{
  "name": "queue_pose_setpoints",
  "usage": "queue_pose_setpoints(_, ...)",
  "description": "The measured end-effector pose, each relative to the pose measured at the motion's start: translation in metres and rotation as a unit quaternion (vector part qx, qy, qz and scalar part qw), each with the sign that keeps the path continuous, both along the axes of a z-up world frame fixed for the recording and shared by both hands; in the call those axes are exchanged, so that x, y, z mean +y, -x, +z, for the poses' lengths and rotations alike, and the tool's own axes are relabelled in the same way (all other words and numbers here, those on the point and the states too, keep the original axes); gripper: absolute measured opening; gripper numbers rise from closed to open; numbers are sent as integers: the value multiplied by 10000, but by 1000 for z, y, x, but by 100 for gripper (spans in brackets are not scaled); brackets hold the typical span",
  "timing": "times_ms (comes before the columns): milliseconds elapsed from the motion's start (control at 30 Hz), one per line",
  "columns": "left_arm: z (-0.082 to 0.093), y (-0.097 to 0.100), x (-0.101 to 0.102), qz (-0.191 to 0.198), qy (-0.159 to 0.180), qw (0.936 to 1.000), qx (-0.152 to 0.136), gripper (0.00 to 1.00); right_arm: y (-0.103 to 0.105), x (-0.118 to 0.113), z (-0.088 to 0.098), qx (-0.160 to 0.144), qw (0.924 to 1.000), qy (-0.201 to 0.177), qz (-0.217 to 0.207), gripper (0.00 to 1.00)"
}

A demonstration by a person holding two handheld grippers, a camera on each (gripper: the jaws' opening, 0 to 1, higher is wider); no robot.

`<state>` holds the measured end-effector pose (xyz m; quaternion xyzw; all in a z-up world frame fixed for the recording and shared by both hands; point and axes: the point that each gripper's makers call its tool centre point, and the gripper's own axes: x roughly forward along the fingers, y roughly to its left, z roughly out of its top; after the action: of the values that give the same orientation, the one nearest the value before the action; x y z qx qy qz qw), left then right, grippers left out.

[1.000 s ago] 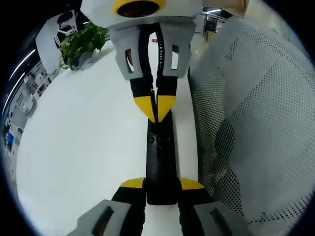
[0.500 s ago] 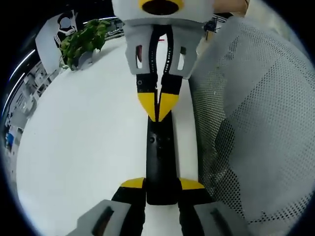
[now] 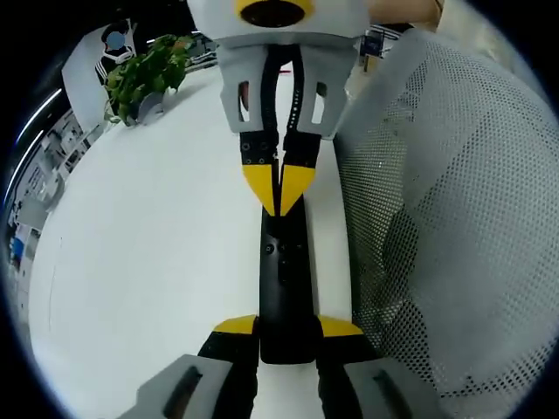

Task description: Press the specified remote control buttons in sequence, fully releasing each button before pressing the next.

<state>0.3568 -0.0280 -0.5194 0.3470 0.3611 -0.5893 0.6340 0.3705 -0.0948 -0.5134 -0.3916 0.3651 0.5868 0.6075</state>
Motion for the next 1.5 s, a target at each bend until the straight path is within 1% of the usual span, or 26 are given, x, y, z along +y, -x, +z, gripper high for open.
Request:
queue_pose_setpoints(133, 0, 0, 0, 13, 33, 10000, 17, 24, -2, 0, 0, 205, 9992, -208, -289, 0)
queue_pose_setpoints(200, 0, 0, 0, 12, 43, 10000, 20, 24, -3, 1, 1, 278, 9989, -197, -309, 0)
queue_pose_setpoints(333, 0, 0, 1, 14, 78, 10000, 28, 24, -3, 4, 0, 280, 9992, -198, -193, 0)
queue_pose_setpoints(433, 1, 0, 1, 24, 108, 9999, 43, 24, -2, 7, 0, 200, 9998, -97, 16, 0)
queue_pose_setpoints(467, 1, 0, 1, 28, 106, 9999, 47, 24, 1, 9, -1, 238, 9996, -82, 146, 0)
queue_pose_setpoints(500, 1, 0, 1, 26, 108, 9999, 46, 24, 2, 9, -2, 201, 9994, -18, 287, 0)
queue_pose_setpoints(533, 0, 0, 1, 32, 115, 9999, 49, 24, 2, 9, 0, 31, 9977, 90, 677, 0)
queue_pose_setpoints(567, 0, 0, 1, 47, 122, 9999, 56, 24, 4, 10, 0, -2, 9962, 86, 867, 0)
queue_pose_setpoints(600, 0, 0, 1, 58, 131, 9999, 62, 24, 8, 11, -1, 49, 9949, 100, 1003, 0)
queue_pose_setpoints(633, 0, 0, 1, 53, 133, 9999, 59, 24, 4, 10, 0, -141, 9941, 191, 1057, 0)
queue_pose_setpoints(700, 0, 0, 0, 59, 154, 9998, 61, 24, 6, 10, 0, -268, 9880, 340, 1482, 0)
queue_pose_setpoints(733, 0, -1, 1, 50, 174, 9998, 56, 24, 7, 10, 0, -367, 9824, 427, 1780, 0)
queue_pose_setpoints(867, 0, -1, 0, 71, 191, 9998, 60, 24, 9, 10, -1, -389, 9702, 719, 2279, 0)
queue_pose_setpoints(933, 0, -1, 0, 70, 214, 9997, 60, 24, 10, 10, -1, -384, 9591, 838, 2675, 0)
queue_pose_setpoints(967, 0, -1, 0, 70, 235, 9997, 65, 24, 10, 10, -1, -389, 9495, 887, 2986, 0)
queue_pose_setpoints(1000, 0, -1, 0, 74, 254, 9996, 72, 24, 11, 10, -1, -369, 9449, 931, 3116, 0)
queue_pose_setpoints(1033, 0, -1, 0, 67, 281, 9996, 74, 24, 11, 9, -1, -345, 9382, 999, 3297, 0)
queue_pose_setpoints(1100, 0, -1, 0, 79, 303, 9995, 87, 24, 11, 10, -2, -310, 9306, 1079, 3485, 0)
queue_pose_setpoints(1167, 0, -1, 0, 73, 306, 9995, 84, 24, 10, 11, -1, -253, 9321, 1141, 3428, 0)
queue_pose_setpoints(1200, 0, -1, 0, 78, 306, 9995, 88, 24, 10, 11, -2, -197, 9352, 1180, 3334, 0)
queue_pose_setpoints(1233, 0, -1, 0, 80, 309, 9994, 89, 24, 10, 10, -2, -146, 9403, 1186, 3186, 0)
queue_pose_setpoints(1267, 0, -1, 0, 84, 317, 9994, 92, 24, 10, 10, -2, -74, 9506, 1139, 2888, 0)
queue_pose_setpoints(1333, 0, -1, 0, 95, 325, 9994, 100, 24, 9, 10, -1, -13, 9644, 1002, 2449, 0)
queue_pose_setpoints(1367, 0, -1, 0, 95, 327, 9994, 101, 24, 8, 11, -1, 13, 9730, 847, 2148, 0)
queue_pose_setpoints(1433, 0, 0, 0, 104, 327, 9994, 101, 24, 8, 11, 0, -23, 9779, 570, 2013, 0)
queue_pose_setpoints(1500, 0, 0, 0, 115, 330, 9993, 100, 24, 7, 9, 0, 27, 9851, 233, 1705, 0)
